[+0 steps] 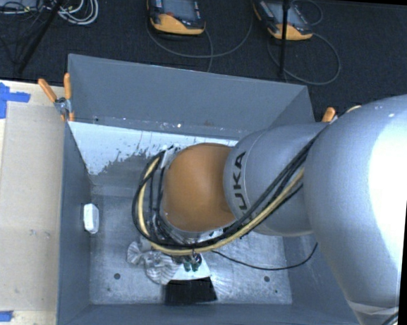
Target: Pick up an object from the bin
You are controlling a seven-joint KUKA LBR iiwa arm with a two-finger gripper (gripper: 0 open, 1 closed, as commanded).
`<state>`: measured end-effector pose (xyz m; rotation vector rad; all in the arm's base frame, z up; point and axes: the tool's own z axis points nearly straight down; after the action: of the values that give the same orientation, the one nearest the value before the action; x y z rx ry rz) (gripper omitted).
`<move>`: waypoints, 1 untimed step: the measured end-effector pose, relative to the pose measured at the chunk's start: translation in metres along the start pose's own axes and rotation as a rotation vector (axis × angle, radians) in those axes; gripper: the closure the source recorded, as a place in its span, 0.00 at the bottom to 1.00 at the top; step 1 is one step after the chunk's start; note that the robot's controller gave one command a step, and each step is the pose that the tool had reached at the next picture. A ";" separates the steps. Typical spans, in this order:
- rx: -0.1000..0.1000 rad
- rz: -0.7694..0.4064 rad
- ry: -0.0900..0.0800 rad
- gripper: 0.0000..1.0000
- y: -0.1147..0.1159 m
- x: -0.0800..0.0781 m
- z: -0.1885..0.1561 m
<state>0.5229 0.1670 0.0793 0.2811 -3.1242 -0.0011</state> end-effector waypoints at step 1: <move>0.001 -0.016 0.003 1.00 -0.011 -0.005 -0.048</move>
Offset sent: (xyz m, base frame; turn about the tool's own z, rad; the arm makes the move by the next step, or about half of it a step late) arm 0.0123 -0.0308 0.1323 0.0122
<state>0.5300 0.1571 0.1274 0.3064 -3.1188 0.0008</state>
